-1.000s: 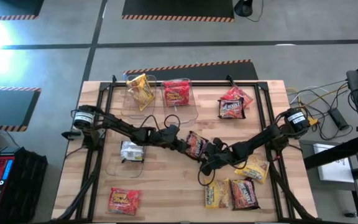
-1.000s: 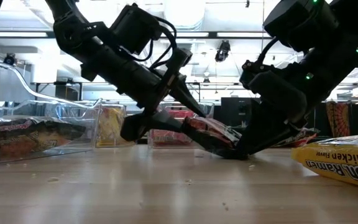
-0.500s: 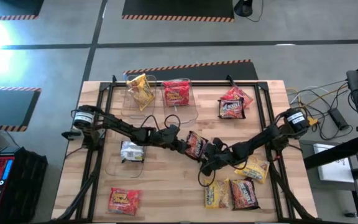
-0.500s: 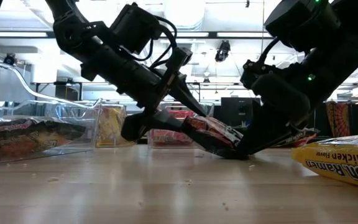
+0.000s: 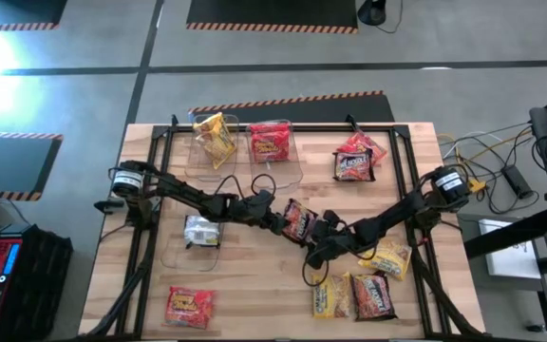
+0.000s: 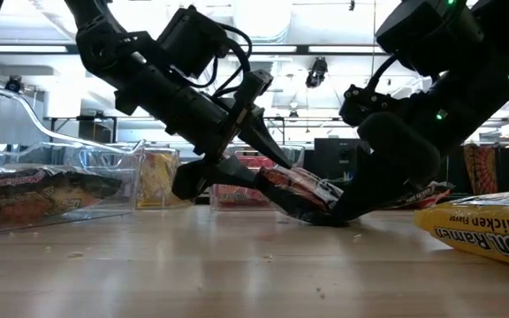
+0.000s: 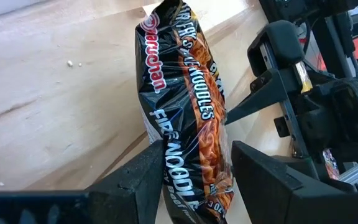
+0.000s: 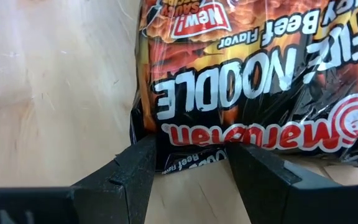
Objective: Sort Maruchan noodles
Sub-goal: Put the black noodle pack into the bottom transparent bin
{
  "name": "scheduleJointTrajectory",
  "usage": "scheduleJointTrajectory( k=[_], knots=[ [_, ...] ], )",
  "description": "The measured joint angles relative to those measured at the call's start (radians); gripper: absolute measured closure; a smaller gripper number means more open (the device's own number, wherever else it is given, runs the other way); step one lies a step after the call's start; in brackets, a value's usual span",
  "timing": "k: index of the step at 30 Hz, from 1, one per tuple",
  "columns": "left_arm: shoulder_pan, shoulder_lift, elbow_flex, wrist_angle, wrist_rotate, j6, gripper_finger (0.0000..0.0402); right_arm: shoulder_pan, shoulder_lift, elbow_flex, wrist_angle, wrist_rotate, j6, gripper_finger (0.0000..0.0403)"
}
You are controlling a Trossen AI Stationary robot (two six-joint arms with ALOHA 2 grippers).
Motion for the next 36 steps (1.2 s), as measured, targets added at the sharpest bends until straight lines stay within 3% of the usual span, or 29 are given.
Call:
scheduleJointTrajectory(
  k=[10,20,28,36],
  knots=[
    [0.000,0.000,0.000,0.001,0.014,0.003,0.0233,0.006,0.000,0.000,0.015,0.009,-0.025,0.0211],
    [-0.004,-0.003,0.000,-0.075,0.178,-0.081,0.0254,0.039,0.000,0.033,0.008,-0.045,-0.027,0.0211],
    [-0.005,-0.005,0.000,-0.084,0.175,-0.084,0.0279,0.039,0.000,0.034,0.005,-0.041,-0.025,0.0211],
    [-0.006,-0.016,0.002,-0.095,0.187,-0.080,0.0283,0.041,-0.015,0.046,-0.046,-0.129,0.018,0.0211]
  ],
)
